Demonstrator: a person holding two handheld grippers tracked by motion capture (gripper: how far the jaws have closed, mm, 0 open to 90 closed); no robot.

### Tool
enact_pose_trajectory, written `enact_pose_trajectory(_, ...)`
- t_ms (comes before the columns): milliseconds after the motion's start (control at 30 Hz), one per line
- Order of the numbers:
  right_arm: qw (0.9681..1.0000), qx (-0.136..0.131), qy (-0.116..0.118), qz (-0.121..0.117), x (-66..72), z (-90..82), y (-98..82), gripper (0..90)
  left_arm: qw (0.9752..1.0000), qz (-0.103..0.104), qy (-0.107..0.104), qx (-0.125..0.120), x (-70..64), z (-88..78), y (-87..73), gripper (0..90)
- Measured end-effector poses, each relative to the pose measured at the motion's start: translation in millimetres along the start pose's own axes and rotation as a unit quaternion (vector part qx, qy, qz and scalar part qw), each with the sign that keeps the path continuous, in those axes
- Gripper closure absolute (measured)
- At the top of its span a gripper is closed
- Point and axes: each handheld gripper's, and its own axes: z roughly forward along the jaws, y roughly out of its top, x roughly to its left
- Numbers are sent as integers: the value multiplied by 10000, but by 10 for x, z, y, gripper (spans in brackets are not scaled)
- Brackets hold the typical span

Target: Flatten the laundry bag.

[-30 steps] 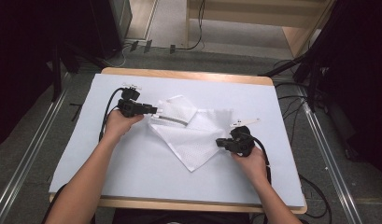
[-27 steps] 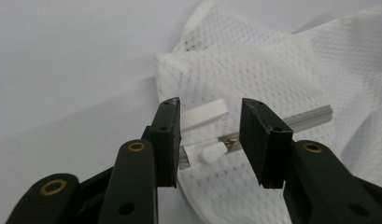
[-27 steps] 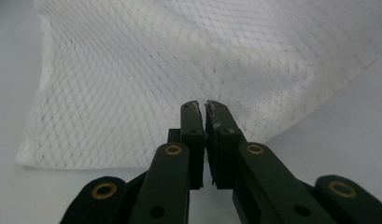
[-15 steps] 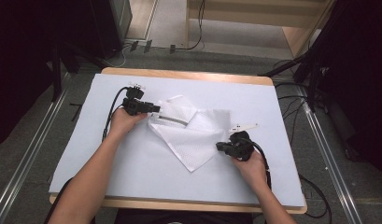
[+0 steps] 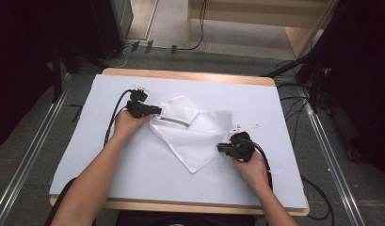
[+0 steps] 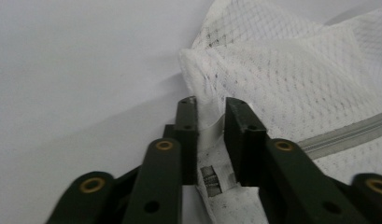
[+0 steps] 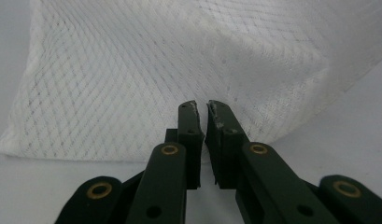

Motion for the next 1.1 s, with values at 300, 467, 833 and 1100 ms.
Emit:
enact_pose_trajectory(300,10000,17,-21,2,9,5,26,839,9998,82,137,71,-39,-3,15,900)
enact_pose_trajectory(467,9998,-181,-68,17,32,-65,70,835,9997,58,19,-250,-53,-201,72,900)
enact_pose_trajectory(833,9985,-428,-324,66,-126,-204,229,780,9986,114,-3,-519,-182,-512,-11,900)
enact_pose_trajectory(1100,9960,-586,-599,312,-396,-303,380,690,9988,31,7,-487,-185,-592,-116,900)
